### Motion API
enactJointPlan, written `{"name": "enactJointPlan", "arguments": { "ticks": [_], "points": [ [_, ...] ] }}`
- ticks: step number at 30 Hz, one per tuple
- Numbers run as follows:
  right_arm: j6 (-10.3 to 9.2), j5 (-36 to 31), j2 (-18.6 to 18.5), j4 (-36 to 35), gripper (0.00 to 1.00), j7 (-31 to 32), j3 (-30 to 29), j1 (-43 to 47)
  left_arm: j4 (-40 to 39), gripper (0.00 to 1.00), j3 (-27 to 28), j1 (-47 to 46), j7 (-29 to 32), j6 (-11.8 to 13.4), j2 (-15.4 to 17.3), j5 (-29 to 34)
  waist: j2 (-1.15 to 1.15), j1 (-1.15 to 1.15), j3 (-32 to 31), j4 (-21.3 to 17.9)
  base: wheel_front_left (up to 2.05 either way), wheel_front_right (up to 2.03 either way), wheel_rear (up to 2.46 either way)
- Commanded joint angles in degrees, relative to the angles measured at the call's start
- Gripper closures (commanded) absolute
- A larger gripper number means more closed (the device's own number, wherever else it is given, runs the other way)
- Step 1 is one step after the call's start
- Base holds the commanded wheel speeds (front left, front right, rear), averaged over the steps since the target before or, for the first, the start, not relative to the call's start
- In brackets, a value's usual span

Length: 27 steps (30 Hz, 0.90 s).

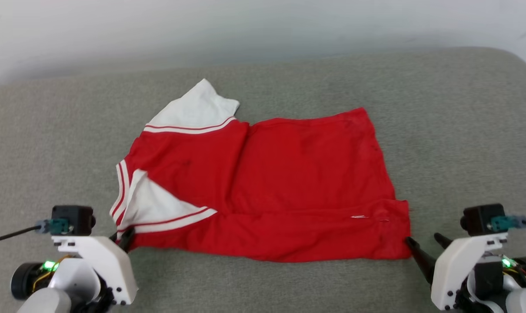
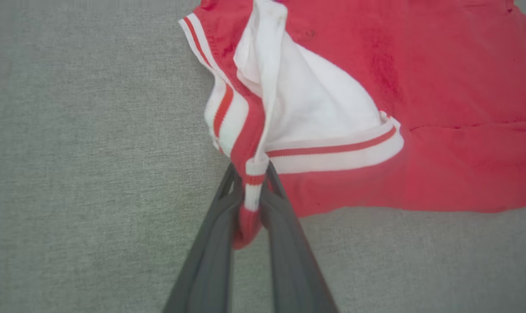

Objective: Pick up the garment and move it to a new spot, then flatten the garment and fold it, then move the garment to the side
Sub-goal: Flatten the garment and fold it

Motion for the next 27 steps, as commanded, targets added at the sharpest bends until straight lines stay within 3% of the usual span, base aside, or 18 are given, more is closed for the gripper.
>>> {"name": "enactJointPlan", "arguments": {
  "ticks": [1,10,11,13,27],
  "points": [
    [-0.04,0.63,-0.02,0.07,0.0,1.65,0.4,-1.34,-1.08,1.0,-0.19,-1.13,-0.46,0.32,-0.32,0.69,0.0,0.0,1.75,1.65,0.0,0.0,0.0],
    [-0.03,2.94,0.53,7.09,0.0,6.72,3.75,-5.76,-5.16,1.0,-1.47,-2.92,-1.72,1.16,-1.38,2.66,0.0,0.0,5.36,4.28,0.0,0.0,0.0],
    [-0.03,3.25,0.76,8.02,0.37,7.18,4.13,-5.96,-5.21,1.0,-1.57,-2.82,-1.83,1.22,-1.51,2.74,0.0,0.0,5.44,4.4,0.0,0.0,0.0],
    [-0.03,4.06,0.98,9.56,1.0,7.89,4.62,-6.16,-5.19,1.0,-1.76,-2.69,-2.1,1.18,-1.81,2.68,0.0,0.0,5.49,4.59,0.0,0.0,0.0],
    [-0.03,5.55,-3.14,6.0,1.0,5.35,5.64,-6.59,-4.16,1.0,-2.0,1.54,-4.17,1.87,-2.89,1.61,0.0,0.0,-2.03,4.28,0.0,0.0,0.0]
  ]
}}
